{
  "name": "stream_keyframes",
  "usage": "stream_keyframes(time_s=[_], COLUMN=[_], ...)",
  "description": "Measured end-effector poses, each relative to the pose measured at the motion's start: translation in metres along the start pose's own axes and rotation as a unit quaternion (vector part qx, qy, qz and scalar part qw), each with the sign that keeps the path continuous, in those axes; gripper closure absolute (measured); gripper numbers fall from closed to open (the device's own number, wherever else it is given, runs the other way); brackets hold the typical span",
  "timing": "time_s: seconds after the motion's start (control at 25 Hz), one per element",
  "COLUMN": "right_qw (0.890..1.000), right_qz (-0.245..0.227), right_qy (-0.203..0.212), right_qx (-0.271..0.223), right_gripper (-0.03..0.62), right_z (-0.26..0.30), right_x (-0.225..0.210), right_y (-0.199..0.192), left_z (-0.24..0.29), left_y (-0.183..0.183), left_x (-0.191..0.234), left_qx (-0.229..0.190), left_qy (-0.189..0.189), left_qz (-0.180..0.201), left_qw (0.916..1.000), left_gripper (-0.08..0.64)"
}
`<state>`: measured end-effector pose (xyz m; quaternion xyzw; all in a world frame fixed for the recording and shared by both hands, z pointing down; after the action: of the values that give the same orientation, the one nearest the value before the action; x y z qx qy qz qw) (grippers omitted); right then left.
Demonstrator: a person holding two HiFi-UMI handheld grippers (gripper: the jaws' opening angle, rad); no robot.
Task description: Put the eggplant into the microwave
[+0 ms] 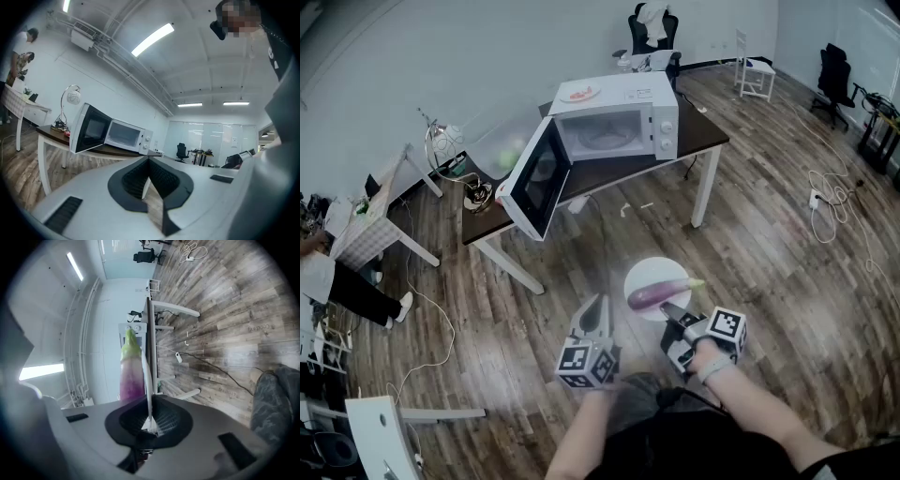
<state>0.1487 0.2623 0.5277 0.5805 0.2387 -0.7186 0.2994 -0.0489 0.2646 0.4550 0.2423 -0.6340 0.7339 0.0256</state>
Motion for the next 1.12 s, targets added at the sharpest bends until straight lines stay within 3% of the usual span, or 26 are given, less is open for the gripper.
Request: stream_keyframes(time_s=[0.52,1.12], right_qw=[1.0,1.0], right_qz=[-0.008,-0.011], right_qy=[-0.004,-0.005], right_qx=[0.002,0.003], right_gripper=[0.577,0.575], right_z=[-0.019,0.02], right_x=[-0.014,-0.009], right_y=[-0.002,0.029], left_z=[-0.017,0.029], left_y=[-0.016,-0.014], left_x=[-0.02,0.006], left_qx=[0.0,0.008], left_qy=[0.0,0.012], left_qz=[-0.006,-0.017], left_qw=[1.0,0.9998], left_gripper=[0.56,0.56])
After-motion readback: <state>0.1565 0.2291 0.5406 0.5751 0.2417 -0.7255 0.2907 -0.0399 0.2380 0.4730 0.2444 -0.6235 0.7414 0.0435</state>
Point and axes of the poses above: the fingertips, and each gripper's own axes: z forward along the fingers, x to its left, y out of its top, the point moved 6 cm from there along -z, backward along the fingers, and after that the axes turned 8 degrees about -z, right-handed, at the moved point
